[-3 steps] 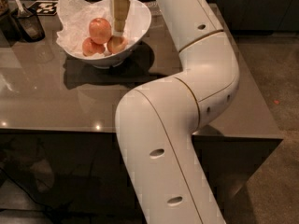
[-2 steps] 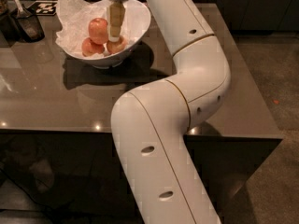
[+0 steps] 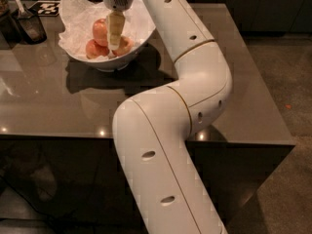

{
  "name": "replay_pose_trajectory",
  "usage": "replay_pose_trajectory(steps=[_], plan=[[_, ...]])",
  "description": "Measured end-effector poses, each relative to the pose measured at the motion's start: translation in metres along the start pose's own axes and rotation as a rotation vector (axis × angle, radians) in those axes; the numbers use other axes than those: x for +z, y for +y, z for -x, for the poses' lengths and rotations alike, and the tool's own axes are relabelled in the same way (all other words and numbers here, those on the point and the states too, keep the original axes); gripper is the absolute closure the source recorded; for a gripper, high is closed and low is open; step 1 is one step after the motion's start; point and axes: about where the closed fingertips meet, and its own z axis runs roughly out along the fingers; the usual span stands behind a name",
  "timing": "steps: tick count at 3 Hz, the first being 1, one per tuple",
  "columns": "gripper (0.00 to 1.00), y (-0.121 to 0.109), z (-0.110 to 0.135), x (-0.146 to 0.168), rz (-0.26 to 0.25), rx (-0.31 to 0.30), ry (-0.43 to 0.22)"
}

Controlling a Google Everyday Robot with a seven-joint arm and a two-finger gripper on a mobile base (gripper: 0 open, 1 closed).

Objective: Pick apple from white bowl

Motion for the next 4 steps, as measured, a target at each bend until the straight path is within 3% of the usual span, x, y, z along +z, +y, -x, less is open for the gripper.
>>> replay_pose_trajectory(steps=[4], plan=[[0.0,0.008,-0.005,0.023,0.044,0.018,-0.004]])
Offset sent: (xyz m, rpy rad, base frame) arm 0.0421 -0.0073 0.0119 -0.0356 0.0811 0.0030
